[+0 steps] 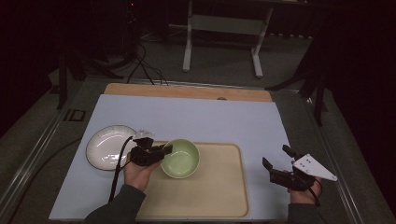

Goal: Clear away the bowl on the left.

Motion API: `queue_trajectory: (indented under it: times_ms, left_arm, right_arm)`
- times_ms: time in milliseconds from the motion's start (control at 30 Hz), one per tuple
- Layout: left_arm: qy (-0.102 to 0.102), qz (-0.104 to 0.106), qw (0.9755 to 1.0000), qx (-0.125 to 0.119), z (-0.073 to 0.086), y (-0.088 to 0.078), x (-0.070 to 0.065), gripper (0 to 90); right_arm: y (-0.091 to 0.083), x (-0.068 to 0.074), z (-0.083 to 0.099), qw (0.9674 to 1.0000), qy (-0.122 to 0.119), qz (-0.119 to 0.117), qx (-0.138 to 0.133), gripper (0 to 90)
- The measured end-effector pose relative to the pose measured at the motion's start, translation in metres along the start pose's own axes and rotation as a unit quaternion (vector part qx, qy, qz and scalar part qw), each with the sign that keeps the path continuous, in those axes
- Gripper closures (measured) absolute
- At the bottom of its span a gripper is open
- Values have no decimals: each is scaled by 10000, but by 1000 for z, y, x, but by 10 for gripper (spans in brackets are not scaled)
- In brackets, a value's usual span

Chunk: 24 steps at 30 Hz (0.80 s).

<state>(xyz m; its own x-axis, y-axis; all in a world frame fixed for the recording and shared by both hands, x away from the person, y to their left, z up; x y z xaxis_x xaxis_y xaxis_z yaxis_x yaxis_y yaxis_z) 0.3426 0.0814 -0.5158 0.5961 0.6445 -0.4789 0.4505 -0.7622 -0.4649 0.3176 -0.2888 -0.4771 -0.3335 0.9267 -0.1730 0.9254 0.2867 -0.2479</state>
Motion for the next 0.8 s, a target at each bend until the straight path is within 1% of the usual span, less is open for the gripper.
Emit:
queue_trajectory:
  times_ms: [300,500,733,800]
  left_arm:
    - [24,28,9999,95,4,8,-5,810]
    - [98,42,9997,199,8,14,-8,810]
    - [108,52,9997,233,10,18,-9,810]
    - [105,44,9995,281,13,21,-10,809]
  right_arm:
    - [0,0,0,10000,5,3,-3,133]
    - [-1,0,0,10000,8,1,2,134]
    - [-1,0,0,10000,4,2,-5,133]
    - [-1,0,0,10000,-6,1,-5,133]
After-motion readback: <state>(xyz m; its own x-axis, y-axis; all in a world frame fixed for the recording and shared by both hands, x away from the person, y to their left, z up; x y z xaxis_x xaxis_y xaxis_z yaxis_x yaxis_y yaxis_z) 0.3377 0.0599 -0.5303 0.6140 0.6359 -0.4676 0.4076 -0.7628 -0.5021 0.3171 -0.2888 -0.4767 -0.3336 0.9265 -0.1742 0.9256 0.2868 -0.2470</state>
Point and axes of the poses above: each handheld gripper's, and its own axes: y roughly forward along the jaws, z roughly out of its underside, x roughly to its left, the point moved 8 cm from there along y, roughly forward along the jaws, and after that the axes turned 12 degrees about z, right-handed, at the moved point
